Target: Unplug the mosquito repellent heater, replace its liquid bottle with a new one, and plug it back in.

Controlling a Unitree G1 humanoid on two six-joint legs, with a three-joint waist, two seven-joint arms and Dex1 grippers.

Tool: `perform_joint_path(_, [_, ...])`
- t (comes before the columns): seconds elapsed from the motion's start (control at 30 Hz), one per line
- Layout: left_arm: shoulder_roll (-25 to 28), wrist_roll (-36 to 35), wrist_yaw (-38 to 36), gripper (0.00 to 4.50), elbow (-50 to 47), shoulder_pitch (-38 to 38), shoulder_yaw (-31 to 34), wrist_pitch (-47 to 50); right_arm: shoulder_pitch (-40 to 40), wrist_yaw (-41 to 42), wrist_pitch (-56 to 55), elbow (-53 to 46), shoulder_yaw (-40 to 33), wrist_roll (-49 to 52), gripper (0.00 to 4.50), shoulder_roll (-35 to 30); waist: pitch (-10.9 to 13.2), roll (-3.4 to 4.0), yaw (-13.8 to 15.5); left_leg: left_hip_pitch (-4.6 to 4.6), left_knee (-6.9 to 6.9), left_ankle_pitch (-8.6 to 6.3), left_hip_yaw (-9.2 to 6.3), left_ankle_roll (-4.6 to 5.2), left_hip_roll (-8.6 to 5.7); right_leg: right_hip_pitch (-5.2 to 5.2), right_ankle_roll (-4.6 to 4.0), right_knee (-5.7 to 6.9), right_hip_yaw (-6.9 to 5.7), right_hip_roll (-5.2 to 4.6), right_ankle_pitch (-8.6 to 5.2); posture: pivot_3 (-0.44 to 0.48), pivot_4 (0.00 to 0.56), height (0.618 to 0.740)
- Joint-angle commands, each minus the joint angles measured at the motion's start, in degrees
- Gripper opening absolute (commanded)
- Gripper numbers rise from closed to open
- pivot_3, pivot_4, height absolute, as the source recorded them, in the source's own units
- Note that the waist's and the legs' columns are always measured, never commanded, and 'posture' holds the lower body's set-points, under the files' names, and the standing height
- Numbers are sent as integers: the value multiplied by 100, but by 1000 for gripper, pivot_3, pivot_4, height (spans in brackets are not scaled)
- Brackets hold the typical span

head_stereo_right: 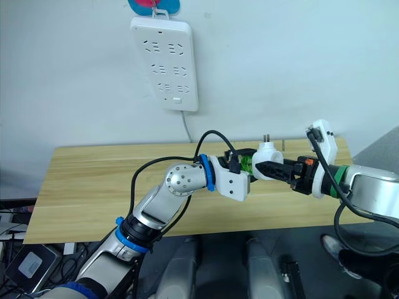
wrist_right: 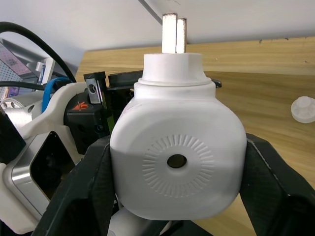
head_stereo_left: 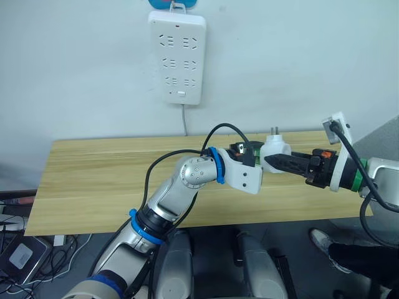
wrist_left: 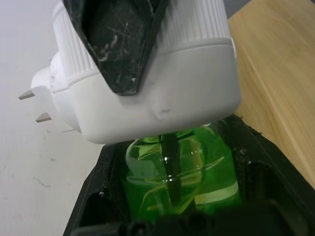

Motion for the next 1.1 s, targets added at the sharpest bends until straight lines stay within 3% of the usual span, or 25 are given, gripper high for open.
perform_joint_path(0.03, [-78,-104,156,2272,4,114,8,-190,-108,27,-217,-363,-124,145,4277,61,0,0,0,0,0,0,0,0,0,0,0,0,0,0,0,162,306,740])
perform_joint_path(0.07, [-79,-118,197,2272,55,138,27,-259,-127,6,-214,-409,-130,145,4483,16,0,0,0,0,0,0,0,0,0,0,0,0,0,0,0,162,304,740])
perform_joint_path(0.13, [-143,-258,293,2272,162,213,132,-309,-144,-64,-249,-512,-169,76,4483,-51,-1,1,1,0,-1,0,0,0,0,0,-1,0,0,-1,1,160,296,740])
perform_joint_path(0.33, [-769,-1278,677,2272,525,489,808,-177,-29,7,-818,-1210,-549,-1333,4483,257,-52,0,8,-1,0,1,-1,0,-1,0,-9,0,-3,-2,6,162,271,740])
perform_joint_path(0.47, [-1325,-2484,600,2272,531,667,1426,242,446,-149,-1268,-1874,-570,-2444,4483,799,-195,-12,15,-1,-5,0,-3,0,-2,0,-15,-4,-8,-5,8,151,251,740])
perform_joint_path(0.67, [-1496,-3252,418,2272,325,685,1638,672,400,-331,-1612,-2185,140,-3605,4483,1817,-377,-10,-9,17,1,3,-2,-4,-5,19,1,-6,-5,-3,1,146,231,740])
perform_joint_path(0.9, [-1379,-3682,197,2272,106,654,1605,1040,-57,-308,-1659,-1870,692,-4532,4483,2687,-487,-17,-10,42,-8,2,-1,-3,-6,44,-2,-17,-5,-2,-2,142,217,740])
perform_joint_path(1.1, [-1313,-3589,92,2272,133,610,1493,878,-263,-189,-1515,-1656,815,-4896,4483,3106,-523,-16,-5,46,-12,2,-4,-3,-5,46,-6,-16,-8,0,-3,140,219,740])
